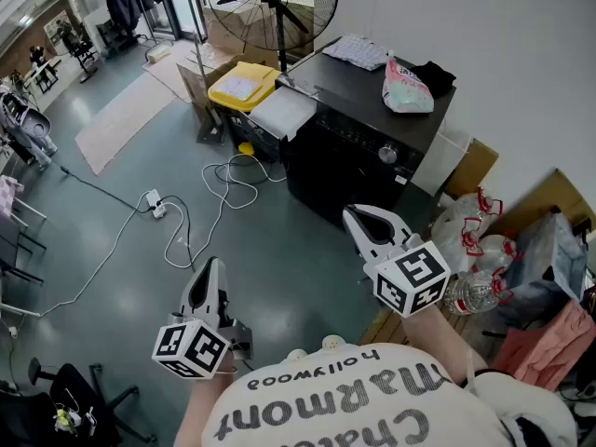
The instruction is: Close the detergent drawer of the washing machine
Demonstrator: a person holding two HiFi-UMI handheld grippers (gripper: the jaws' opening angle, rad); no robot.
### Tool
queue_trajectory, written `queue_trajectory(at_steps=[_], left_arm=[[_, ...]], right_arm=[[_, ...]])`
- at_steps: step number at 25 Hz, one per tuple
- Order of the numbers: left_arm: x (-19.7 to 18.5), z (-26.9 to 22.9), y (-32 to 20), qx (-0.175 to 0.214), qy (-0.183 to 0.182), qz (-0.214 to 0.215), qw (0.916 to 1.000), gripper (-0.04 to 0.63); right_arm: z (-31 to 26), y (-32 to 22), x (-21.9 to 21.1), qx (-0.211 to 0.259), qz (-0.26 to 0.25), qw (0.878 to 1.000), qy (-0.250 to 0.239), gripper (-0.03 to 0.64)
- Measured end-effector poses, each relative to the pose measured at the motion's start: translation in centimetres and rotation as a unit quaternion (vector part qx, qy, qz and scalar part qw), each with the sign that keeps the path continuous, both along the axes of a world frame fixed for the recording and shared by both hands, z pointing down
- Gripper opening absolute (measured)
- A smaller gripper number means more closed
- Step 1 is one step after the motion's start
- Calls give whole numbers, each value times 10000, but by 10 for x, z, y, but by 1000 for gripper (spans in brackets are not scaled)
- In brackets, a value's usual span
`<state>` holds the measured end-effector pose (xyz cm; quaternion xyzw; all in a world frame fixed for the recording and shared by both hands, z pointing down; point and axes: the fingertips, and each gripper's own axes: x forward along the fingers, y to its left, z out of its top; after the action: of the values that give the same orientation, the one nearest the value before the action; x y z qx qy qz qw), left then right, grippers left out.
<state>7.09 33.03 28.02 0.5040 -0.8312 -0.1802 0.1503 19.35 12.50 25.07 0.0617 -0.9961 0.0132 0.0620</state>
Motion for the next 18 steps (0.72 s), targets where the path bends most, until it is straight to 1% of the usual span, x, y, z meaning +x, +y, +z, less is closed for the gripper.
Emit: queue_trajectory(at_steps=[8, 11, 14, 18], left_arm=[[-1, 1, 29, 26, 85, 10, 10000, 8], [0, 7, 37, 7, 132, 128, 9998, 8], [-2, 17, 44, -58, 172, 188, 9997, 8], [-8, 39, 46, -274, 435, 80, 9986, 8]], right_arm=[[6, 25, 3, -42, 68, 9999, 137, 29], [10, 34, 6, -64, 173, 9997, 149, 29], [17, 42, 13, -180, 285, 9994, 111, 29], [32, 38, 24, -274, 493, 9977, 371, 29]])
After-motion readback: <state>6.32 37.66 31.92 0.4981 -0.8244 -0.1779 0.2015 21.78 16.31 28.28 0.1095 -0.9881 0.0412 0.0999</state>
